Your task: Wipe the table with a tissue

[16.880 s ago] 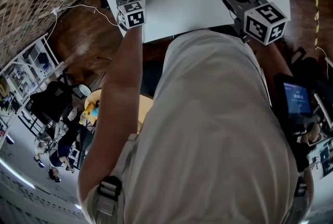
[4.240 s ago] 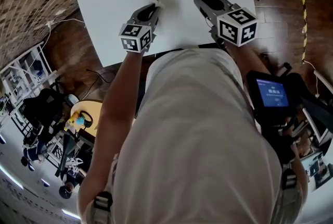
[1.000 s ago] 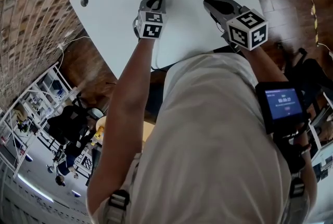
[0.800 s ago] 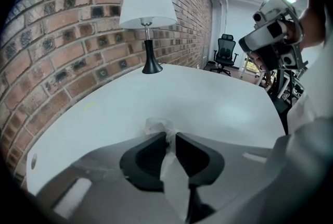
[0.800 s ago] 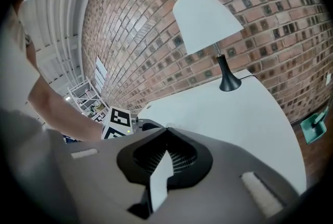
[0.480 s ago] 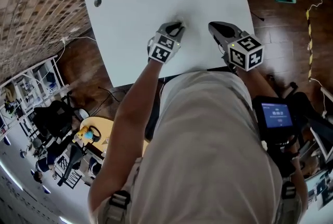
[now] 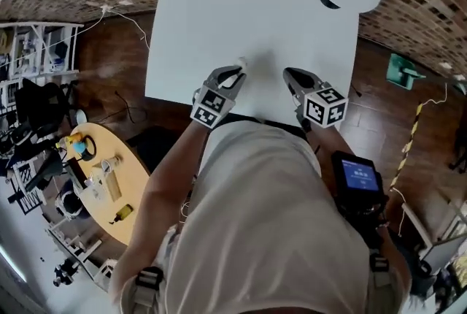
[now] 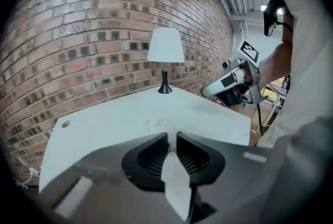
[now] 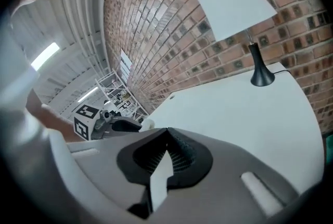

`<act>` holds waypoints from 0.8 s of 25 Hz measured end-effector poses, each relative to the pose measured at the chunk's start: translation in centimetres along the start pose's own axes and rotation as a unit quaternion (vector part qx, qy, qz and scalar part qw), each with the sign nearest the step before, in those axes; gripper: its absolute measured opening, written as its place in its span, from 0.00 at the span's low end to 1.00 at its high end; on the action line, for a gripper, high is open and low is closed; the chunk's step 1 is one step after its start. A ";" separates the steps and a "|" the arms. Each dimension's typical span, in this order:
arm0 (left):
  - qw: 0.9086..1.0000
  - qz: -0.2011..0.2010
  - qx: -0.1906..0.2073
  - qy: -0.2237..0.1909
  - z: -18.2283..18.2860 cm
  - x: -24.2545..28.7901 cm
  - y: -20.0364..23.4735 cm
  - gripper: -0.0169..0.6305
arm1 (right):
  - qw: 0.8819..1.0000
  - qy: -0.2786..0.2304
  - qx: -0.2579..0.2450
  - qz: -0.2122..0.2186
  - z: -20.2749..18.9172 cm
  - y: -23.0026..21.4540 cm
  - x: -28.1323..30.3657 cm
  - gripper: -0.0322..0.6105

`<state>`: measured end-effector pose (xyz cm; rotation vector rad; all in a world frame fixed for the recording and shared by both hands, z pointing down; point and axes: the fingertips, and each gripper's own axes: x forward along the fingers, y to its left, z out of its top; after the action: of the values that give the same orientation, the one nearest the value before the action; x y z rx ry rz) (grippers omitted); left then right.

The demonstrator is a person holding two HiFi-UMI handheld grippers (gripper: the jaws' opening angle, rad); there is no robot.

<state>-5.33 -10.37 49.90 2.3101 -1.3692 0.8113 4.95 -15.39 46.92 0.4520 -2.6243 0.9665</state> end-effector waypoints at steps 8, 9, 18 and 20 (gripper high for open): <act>0.993 0.050 -0.089 -0.058 0.4 -6.8 0.9 0.12 | 0.999 -0.002 -0.033 0.027 0.8 3.8 0.4 0.06; 0.991 0.050 -0.101 -0.068 0.7 -7.3 1.2 0.12 | 0.999 -0.006 -0.032 0.024 1.1 3.9 0.6 0.06; 0.980 -0.002 -0.131 -0.151 0.5 -12.0 2.2 0.12 | 0.996 -0.048 -0.064 -0.026 0.7 10.6 1.0 0.06; 0.978 -0.003 -0.136 -0.158 -0.5 -13.3 1.9 0.12 | 0.996 -0.052 -0.069 -0.027 0.2 12.8 1.2 0.06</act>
<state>-12.15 -1.89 42.03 2.2870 -1.4922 0.2359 -1.19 -6.45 39.94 0.5482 -2.7338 0.7574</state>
